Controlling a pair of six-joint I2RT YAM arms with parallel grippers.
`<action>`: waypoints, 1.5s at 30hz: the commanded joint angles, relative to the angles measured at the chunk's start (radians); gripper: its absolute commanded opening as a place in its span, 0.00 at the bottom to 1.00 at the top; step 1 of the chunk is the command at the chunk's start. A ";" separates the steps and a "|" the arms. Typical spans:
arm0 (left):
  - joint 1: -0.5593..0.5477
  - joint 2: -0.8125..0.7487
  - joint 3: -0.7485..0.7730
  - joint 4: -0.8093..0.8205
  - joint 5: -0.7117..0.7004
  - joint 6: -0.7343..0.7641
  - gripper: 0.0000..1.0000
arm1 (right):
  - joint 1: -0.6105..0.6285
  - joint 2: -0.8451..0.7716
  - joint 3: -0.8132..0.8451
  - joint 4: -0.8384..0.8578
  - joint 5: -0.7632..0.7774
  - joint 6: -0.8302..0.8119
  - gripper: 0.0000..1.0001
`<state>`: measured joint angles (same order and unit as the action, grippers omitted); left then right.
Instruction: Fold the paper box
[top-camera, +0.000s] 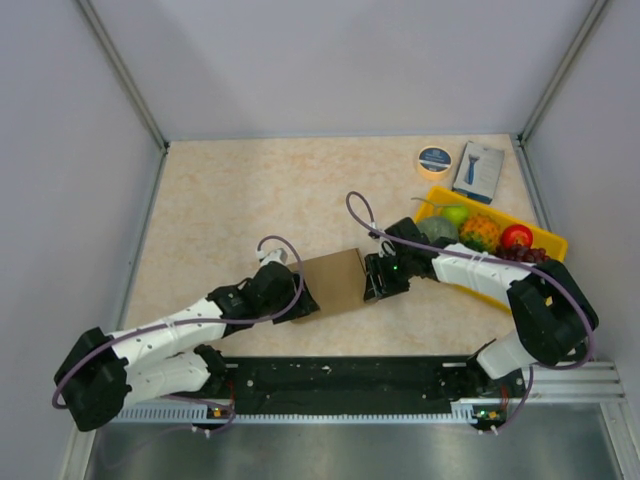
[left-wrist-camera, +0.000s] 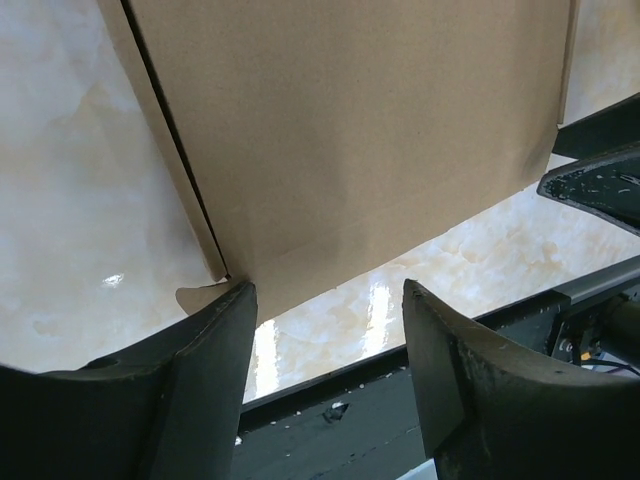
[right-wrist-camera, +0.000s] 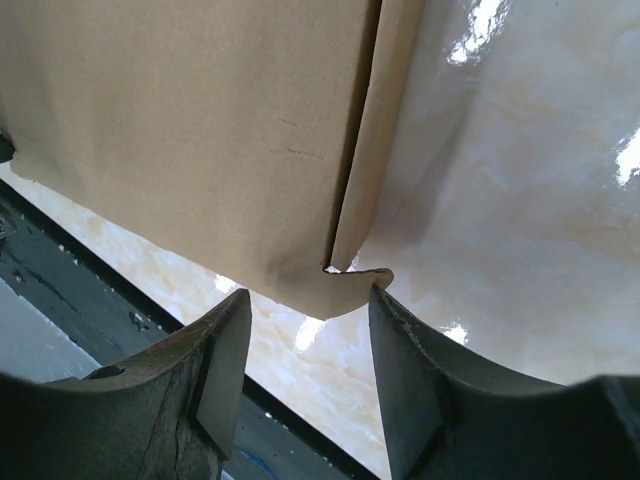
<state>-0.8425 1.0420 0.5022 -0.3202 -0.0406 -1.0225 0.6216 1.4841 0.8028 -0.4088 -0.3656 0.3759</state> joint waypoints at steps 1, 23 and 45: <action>-0.004 -0.071 -0.004 -0.031 -0.031 0.007 0.66 | 0.009 -0.013 0.003 0.039 0.001 0.006 0.51; -0.003 0.026 -0.021 0.044 -0.038 0.010 0.73 | 0.009 0.012 0.009 0.047 -0.085 0.023 0.50; 0.002 -0.088 -0.146 0.116 -0.035 -0.051 0.46 | -0.081 -0.004 -0.129 0.243 -0.278 0.219 0.31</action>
<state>-0.8413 1.0031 0.3965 -0.2924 -0.0723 -1.0451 0.5961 1.5009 0.7292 -0.3145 -0.5289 0.5060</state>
